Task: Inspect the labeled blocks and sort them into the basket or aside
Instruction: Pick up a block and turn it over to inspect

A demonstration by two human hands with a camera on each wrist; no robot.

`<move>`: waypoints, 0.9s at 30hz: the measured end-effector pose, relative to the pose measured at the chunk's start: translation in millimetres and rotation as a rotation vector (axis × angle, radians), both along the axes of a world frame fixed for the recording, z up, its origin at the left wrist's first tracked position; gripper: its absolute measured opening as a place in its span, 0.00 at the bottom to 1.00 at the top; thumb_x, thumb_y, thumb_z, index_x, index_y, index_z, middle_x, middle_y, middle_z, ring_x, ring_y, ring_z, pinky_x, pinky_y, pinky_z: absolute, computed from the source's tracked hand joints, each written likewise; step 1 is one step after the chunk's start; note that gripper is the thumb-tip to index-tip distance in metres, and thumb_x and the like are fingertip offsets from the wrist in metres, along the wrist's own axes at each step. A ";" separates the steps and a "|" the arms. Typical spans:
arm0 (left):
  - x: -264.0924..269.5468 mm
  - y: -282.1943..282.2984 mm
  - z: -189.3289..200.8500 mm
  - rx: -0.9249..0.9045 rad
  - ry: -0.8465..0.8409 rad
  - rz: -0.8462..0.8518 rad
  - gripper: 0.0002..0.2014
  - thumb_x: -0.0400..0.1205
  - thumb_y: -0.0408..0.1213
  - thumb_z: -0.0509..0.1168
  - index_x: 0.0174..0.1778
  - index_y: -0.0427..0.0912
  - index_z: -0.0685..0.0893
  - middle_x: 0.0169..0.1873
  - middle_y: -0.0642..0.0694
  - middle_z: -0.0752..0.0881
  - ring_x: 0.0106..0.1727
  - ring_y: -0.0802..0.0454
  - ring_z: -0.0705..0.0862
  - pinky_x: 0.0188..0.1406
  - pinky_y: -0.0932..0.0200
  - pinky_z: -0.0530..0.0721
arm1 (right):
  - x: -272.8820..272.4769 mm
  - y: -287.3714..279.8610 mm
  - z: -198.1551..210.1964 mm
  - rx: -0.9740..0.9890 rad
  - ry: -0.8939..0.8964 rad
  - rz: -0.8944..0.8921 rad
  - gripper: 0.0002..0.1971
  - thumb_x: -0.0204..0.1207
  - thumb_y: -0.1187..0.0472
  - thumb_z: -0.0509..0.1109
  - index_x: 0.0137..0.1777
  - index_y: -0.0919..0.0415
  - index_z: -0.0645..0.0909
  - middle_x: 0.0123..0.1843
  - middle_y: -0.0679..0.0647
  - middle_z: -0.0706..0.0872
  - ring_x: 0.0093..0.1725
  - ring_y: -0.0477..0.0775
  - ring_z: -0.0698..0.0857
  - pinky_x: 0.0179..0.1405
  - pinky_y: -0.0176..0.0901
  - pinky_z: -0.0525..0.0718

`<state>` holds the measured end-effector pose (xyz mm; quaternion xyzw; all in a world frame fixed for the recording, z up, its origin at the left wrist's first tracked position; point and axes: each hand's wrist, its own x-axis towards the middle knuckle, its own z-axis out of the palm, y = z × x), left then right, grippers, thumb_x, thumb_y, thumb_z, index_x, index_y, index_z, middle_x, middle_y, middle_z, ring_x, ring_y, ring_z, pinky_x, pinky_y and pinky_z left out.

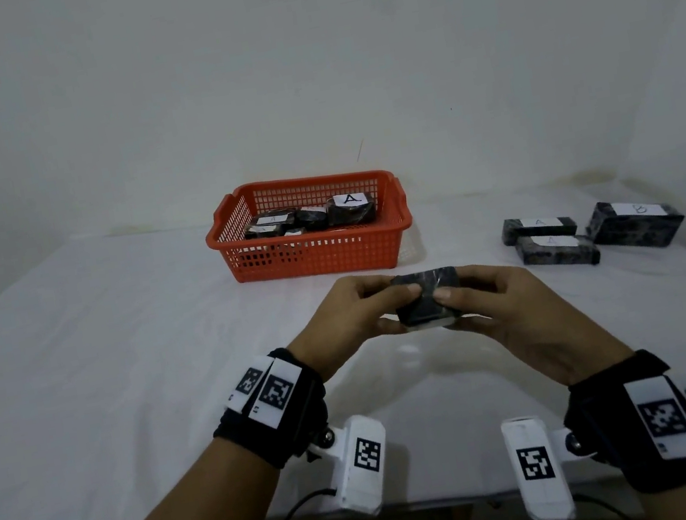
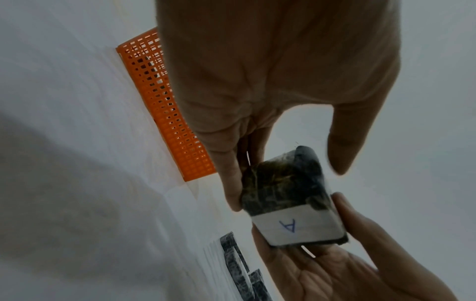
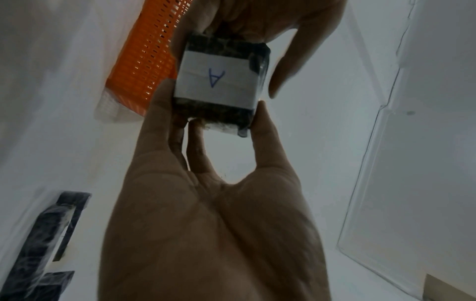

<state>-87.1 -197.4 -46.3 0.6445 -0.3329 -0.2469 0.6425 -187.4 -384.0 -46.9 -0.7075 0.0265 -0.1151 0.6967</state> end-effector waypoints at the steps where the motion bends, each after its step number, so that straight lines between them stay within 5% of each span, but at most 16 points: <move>1: 0.0 -1.1 0.9 0.004 -0.022 0.009 0.15 0.87 0.36 0.67 0.67 0.32 0.87 0.59 0.36 0.92 0.62 0.41 0.91 0.66 0.45 0.88 | -0.3 -0.5 1.1 -0.005 0.003 0.009 0.21 0.72 0.56 0.78 0.64 0.65 0.90 0.59 0.65 0.93 0.64 0.67 0.90 0.67 0.53 0.88; 8: -4.5 -6.7 6.2 0.022 -0.032 -0.025 0.14 0.87 0.36 0.67 0.65 0.33 0.88 0.59 0.35 0.91 0.62 0.41 0.91 0.66 0.44 0.88 | -1.9 -3.1 9.4 -0.030 0.009 -0.006 0.22 0.70 0.53 0.78 0.60 0.66 0.91 0.56 0.64 0.94 0.61 0.64 0.92 0.70 0.61 0.86; 14: -6.5 -14.4 7.3 -0.101 0.275 -0.008 0.12 0.90 0.40 0.60 0.62 0.40 0.86 0.58 0.34 0.91 0.58 0.41 0.90 0.66 0.42 0.87 | -9.3 -23.1 3.2 -0.025 0.020 0.066 0.35 0.66 0.58 0.87 0.75 0.58 0.82 0.69 0.55 0.90 0.67 0.58 0.90 0.69 0.55 0.86; 18: -11.9 -25.6 6.5 -0.115 0.403 -0.004 0.15 0.91 0.41 0.58 0.65 0.37 0.83 0.55 0.33 0.89 0.59 0.37 0.88 0.65 0.42 0.88 | -13.2 -28.6 4.3 -0.137 0.015 -0.039 0.30 0.68 0.57 0.82 0.72 0.56 0.84 0.65 0.50 0.92 0.66 0.53 0.91 0.72 0.57 0.84; 22: -14.0 -51.6 2.9 0.002 0.192 0.054 0.18 0.91 0.37 0.55 0.70 0.32 0.83 0.61 0.28 0.88 0.59 0.40 0.89 0.65 0.43 0.87 | -19.1 -41.3 5.9 -0.017 0.066 -0.115 0.20 0.76 0.58 0.76 0.67 0.64 0.88 0.61 0.61 0.93 0.60 0.62 0.93 0.64 0.56 0.89; 27: -24.2 -111.2 -2.7 0.035 0.003 0.148 0.20 0.88 0.46 0.65 0.54 0.31 0.92 0.51 0.30 0.92 0.50 0.37 0.92 0.56 0.46 0.92 | -35.3 -77.5 6.1 0.021 0.153 -0.292 0.12 0.84 0.62 0.72 0.60 0.71 0.90 0.57 0.69 0.93 0.48 0.63 0.93 0.58 0.59 0.92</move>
